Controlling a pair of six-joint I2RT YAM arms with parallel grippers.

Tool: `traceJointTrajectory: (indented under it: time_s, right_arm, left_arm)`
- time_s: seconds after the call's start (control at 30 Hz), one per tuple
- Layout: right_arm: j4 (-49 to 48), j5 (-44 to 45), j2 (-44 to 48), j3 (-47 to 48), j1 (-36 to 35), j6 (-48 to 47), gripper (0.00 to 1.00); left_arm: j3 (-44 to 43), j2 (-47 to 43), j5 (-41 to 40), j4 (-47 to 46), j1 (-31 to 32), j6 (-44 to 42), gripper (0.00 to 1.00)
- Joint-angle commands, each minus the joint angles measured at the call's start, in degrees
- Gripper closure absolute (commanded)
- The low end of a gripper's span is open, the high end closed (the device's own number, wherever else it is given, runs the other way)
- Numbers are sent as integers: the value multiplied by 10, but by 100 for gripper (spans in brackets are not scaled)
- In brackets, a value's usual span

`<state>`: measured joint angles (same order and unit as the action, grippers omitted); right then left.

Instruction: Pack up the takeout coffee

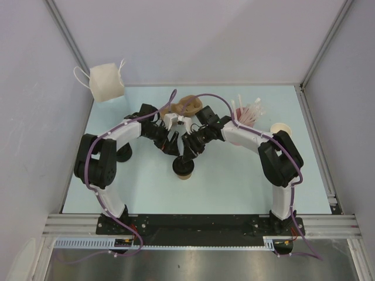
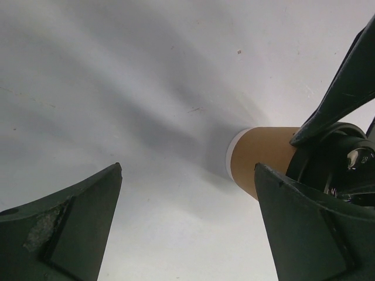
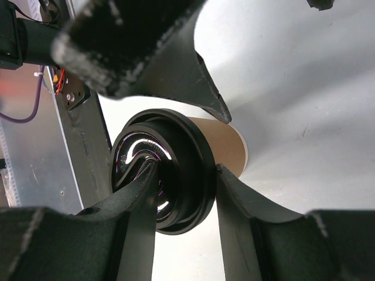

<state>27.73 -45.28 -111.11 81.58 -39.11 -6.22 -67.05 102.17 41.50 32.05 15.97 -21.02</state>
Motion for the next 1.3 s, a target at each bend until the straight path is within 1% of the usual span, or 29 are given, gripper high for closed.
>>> traceJointTrajectory:
  time_s: [0.0, 0.13, 0.2, 0.3, 0.53, 0.83, 1.0, 1.1, 1.17, 1.2, 1.27]
  right_arm:
    - [33, 72, -35, -16, -19, -42, 60]
    - [33, 71, -34, -15, -17, -41, 59]
    - [33, 69, -36, -16, -13, -40, 59]
    - [34, 63, -38, -15, -10, -40, 59]
    - [32, 61, -41, -15, -10, -41, 59]
    - [30, 64, -42, -15, -12, -42, 59]
    - [30, 66, -39, -15, -13, -42, 59]
    - [30, 68, -39, -16, -12, -42, 59]
    - [30, 69, -40, -15, -12, -42, 59]
    - [30, 70, -39, -15, -12, -42, 59]
    - [31, 71, -39, -15, -12, -42, 59]
  left_arm:
    - [7, -6, 4, -9, 7, -25, 1]
    - [24, -18, 22, -15, 3, -23, 1]
    - [25, -26, 67, -20, -14, -6, 1]
    - [6, -18, 124, -4, -38, -9, 1]
    - [-13, 5, 173, 26, -47, -25, 1]
    - [-3, 18, 171, 34, -26, -45, 1]
    - [9, 25, 147, 28, -21, -47, 0]
    - [12, 28, 145, 35, -18, -55, 0]
    - [15, 26, 127, 32, -13, -54, 0]
    - [23, 21, 87, 25, -9, -52, 1]
    - [44, 14, 43, -5, 7, -40, 0]
